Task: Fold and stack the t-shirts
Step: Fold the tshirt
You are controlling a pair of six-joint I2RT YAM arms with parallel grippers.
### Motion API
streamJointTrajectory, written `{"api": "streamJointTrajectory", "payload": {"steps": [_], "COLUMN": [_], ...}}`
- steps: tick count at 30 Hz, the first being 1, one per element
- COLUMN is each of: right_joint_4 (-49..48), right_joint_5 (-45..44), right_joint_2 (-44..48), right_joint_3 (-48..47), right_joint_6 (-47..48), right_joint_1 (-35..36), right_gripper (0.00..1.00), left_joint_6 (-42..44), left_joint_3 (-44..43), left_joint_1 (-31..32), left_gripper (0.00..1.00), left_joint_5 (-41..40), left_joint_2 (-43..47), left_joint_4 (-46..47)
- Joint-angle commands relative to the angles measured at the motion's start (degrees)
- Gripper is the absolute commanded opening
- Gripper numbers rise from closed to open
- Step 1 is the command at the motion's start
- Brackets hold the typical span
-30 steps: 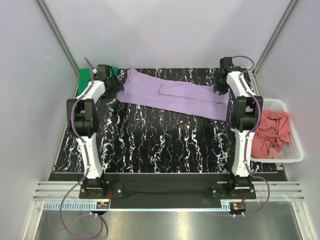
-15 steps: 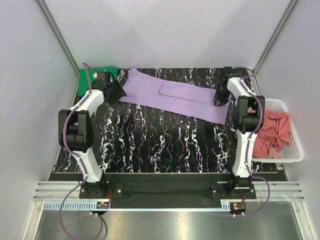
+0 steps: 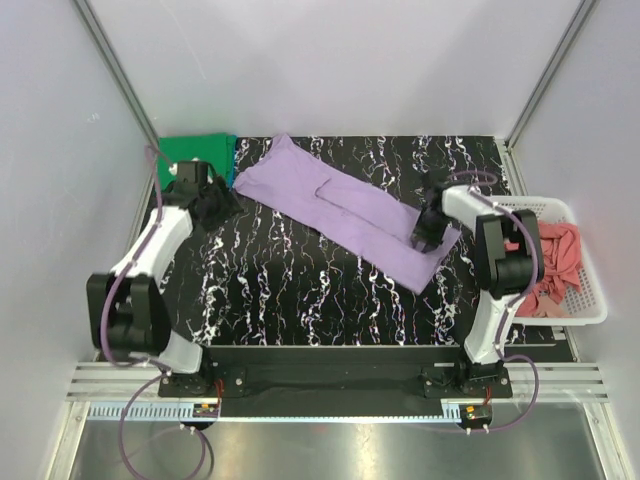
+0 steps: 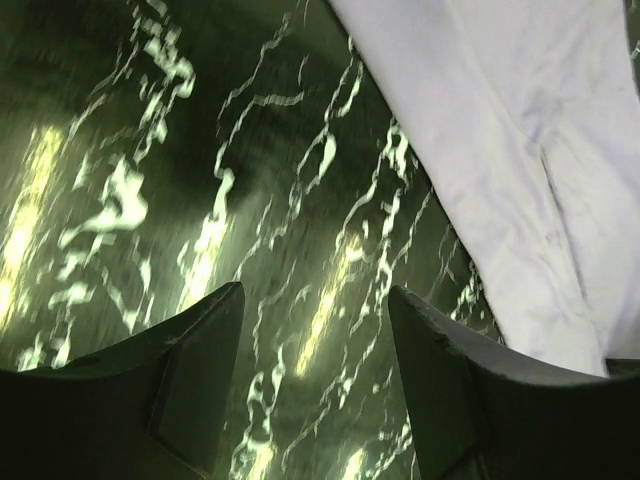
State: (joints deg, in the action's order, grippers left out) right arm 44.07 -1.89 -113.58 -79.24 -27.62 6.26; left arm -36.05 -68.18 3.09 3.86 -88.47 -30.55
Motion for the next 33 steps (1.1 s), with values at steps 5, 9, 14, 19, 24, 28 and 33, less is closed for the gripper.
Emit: {"api": "streamJointTrajectory", "payload": {"steps": [5,9,14,19,24,28,33], "right_joint_4": [-3.3,-1.8,1.0,7.5,12.0,2.8,-3.6], "right_joint_5": [1.0,-2.7,-3.3,-12.5,-18.1,-16.4,-10.6], "right_joint_2": [16.4,22.9,27.7,31.8,27.1,25.2,19.6], "right_joint_3": [17.9,24.5,29.8,21.9,11.7,15.3,12.7], "right_joint_6": [-25.2,-36.6,-46.6,-36.4,-21.2,-12.7,-7.6], "right_joint_1": [17.5,27.3,35.8,37.0,36.9,36.5,35.6], "right_gripper": [0.36,0.36,0.36,0.39,0.39,0.36,0.17], "left_joint_6": [-0.9,1.0,0.7,-3.0,-5.3,-3.5,-0.4], "left_joint_3": [11.8,15.1,20.1,26.3,25.9,19.2,3.6], "left_joint_1": [-1.2,-2.5,-2.5,-1.7,-1.3,-1.3,-0.9], "left_gripper": [0.65,0.64,0.64,0.65,0.66,0.66,0.59], "left_joint_5": [1.6,4.3,6.9,11.9,9.5,9.3,13.8], "left_joint_2": [12.3,15.5,22.7,28.8,29.1,22.3,6.9], "left_joint_4": [-2.8,-5.1,-6.8,-0.6,3.6,7.8,11.3]}}
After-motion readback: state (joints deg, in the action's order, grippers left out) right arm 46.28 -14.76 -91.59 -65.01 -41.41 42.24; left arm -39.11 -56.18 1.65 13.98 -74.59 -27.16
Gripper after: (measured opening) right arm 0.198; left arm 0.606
